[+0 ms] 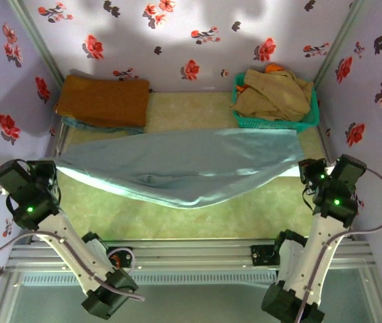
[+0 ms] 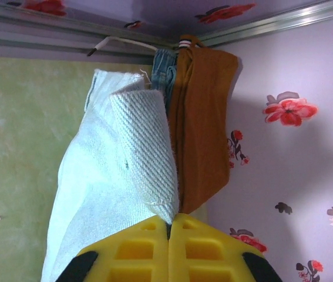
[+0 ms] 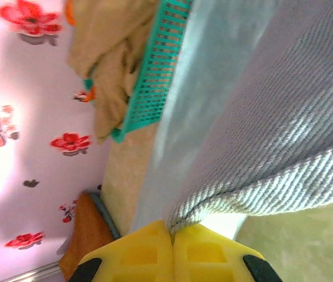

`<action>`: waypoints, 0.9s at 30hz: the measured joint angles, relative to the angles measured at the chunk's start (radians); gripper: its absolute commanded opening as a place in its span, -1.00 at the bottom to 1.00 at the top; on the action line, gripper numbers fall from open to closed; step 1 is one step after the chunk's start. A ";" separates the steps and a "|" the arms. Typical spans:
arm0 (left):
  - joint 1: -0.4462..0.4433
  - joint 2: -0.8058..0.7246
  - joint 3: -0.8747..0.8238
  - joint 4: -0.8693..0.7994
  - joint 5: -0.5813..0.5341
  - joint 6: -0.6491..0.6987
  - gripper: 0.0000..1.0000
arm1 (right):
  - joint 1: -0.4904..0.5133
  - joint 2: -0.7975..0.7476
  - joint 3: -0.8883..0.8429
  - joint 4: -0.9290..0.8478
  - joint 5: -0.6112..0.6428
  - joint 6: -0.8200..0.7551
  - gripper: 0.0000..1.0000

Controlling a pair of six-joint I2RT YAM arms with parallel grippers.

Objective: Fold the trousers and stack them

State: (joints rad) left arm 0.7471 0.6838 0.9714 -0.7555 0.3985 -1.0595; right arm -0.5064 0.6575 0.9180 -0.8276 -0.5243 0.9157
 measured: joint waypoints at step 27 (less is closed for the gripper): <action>0.052 0.267 0.033 0.022 -0.069 0.160 -1.00 | 0.212 0.512 0.063 0.259 0.126 -0.044 -1.00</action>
State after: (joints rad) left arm 0.7990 0.9508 1.0042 -0.7334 0.3298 -0.8997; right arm -0.2947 1.1698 0.9810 -0.5686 -0.3988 0.8719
